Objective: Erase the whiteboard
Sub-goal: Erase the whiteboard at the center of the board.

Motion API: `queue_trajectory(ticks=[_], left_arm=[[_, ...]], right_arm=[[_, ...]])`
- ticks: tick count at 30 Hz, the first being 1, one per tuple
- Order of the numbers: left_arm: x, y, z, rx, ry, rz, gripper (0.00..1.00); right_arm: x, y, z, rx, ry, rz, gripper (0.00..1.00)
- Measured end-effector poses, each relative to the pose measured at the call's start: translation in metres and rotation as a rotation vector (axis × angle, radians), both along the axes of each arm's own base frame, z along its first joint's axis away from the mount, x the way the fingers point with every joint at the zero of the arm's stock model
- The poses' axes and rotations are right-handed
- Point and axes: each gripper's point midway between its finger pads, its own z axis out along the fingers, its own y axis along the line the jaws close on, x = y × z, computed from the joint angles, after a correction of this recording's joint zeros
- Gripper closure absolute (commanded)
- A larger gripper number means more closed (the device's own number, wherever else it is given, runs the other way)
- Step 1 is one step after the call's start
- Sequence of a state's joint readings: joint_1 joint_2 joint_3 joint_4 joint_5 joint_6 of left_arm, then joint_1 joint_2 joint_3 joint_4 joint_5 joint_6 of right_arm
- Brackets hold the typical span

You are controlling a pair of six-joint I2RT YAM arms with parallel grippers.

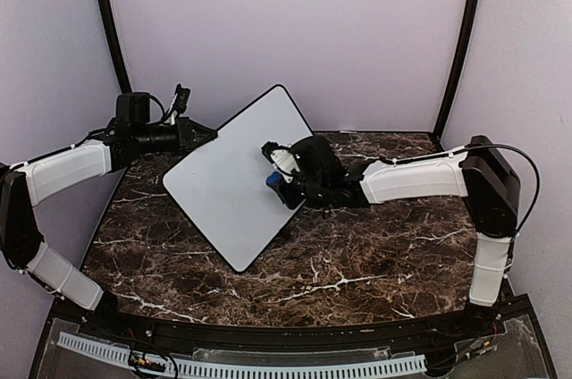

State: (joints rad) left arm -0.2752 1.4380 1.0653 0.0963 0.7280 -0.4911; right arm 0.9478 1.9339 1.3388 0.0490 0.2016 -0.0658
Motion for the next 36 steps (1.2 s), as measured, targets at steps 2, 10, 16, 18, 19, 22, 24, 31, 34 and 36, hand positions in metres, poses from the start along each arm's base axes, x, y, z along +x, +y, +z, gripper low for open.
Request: queue_trajectory(ticks=[2,10,16,18,19,22,24,31,34,36], left_arm=[[0.0,0.0,0.0,0.001,0.0,0.002,1.0],[0.002,0.002,-0.003,0.002,0.019,0.024,1.0],[0.003,0.003,-0.004,0.001,0.029,0.034,1.0],[0.003,0.003,-0.004,0.001,0.029,0.034,1.0],[0.003,0.003,-0.004,0.001,0.029,0.034,1.0],[0.003,0.003,-0.004,0.001,0.03,0.033,1.0],[0.003,0.003,-0.004,0.001,0.03,0.033,1.0],[0.003,0.003,-0.004,0.001,0.029,0.034,1.0],[0.003,0.003,-0.003,-0.001,0.028,0.029,1.0],[0.002,0.002,-0.003,-0.002,0.027,0.027,1.0]], right_arm=[[0.004,0.0,0.003,0.013,-0.008,-0.004,0.78],[-0.001,-0.01,-0.022,0.034,0.001,-0.018,0.79],[-0.015,-0.036,-0.064,-0.028,0.069,-0.044,0.79],[-0.017,-0.039,-0.069,-0.036,0.077,-0.047,0.79],[-0.017,-0.04,-0.069,-0.035,0.079,-0.048,0.79],[-0.017,-0.039,-0.068,-0.034,0.08,-0.047,0.79],[-0.016,-0.039,-0.067,-0.042,0.083,-0.046,0.79],[0.0,-0.022,-0.032,-0.034,0.038,-0.034,0.78],[0.015,-0.011,-0.005,0.015,-0.009,-0.035,0.78],[0.022,-0.009,0.004,0.037,-0.029,-0.036,0.78]])
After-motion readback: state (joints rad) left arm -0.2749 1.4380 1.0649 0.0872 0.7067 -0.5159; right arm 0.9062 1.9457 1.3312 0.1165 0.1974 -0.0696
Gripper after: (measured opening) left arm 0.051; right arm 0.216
